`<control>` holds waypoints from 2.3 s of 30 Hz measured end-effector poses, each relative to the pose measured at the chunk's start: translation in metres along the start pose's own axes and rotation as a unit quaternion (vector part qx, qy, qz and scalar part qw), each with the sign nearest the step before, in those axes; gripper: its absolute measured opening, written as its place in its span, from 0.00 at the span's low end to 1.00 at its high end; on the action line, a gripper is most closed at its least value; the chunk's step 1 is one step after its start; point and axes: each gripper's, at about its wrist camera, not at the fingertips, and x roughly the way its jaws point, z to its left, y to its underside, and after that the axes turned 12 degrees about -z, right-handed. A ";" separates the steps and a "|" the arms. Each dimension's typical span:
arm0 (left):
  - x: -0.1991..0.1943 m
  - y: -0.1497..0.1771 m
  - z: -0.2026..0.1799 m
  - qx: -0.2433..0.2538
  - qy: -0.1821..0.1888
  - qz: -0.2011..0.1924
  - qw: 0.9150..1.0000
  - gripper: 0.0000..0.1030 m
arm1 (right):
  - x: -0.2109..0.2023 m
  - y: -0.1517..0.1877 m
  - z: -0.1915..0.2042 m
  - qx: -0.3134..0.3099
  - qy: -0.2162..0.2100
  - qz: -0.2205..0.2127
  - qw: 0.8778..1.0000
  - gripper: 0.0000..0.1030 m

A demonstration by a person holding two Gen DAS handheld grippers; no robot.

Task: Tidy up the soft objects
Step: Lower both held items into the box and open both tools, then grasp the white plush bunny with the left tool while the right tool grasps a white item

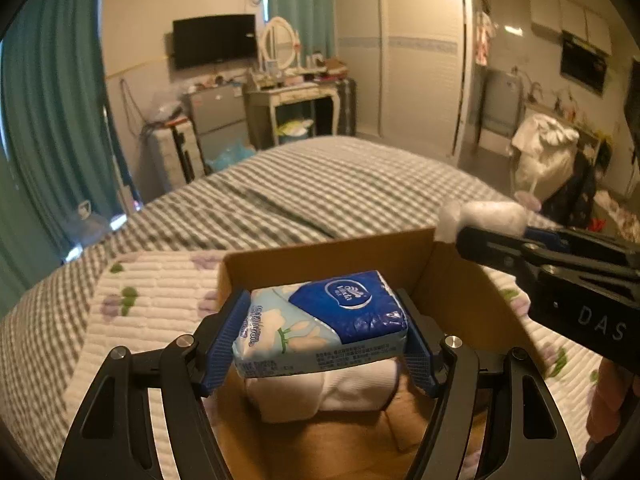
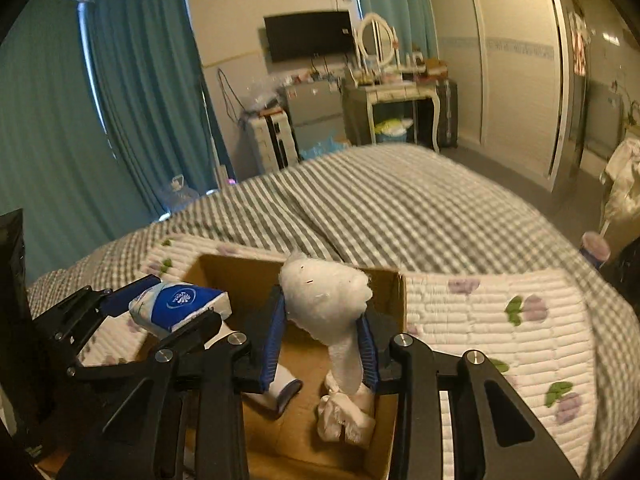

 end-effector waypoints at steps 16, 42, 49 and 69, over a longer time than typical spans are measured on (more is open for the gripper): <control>-0.067 -0.042 0.002 -0.001 -0.038 -0.047 0.998 0.98 | -0.067 -0.041 -0.001 0.008 0.032 -0.055 0.998 0.73; -0.237 0.026 -0.017 0.012 -0.054 -0.067 0.996 1.00 | -0.261 0.048 0.072 -0.086 0.049 -0.059 0.993 1.00; -0.169 0.103 -0.018 -0.014 -0.034 0.017 0.999 0.87 | -0.192 0.117 0.056 -0.059 0.046 0.009 0.997 1.00; -0.131 0.134 -0.019 -0.005 0.023 0.062 0.998 0.28 | -0.117 0.167 0.046 -0.029 0.063 0.062 0.996 0.85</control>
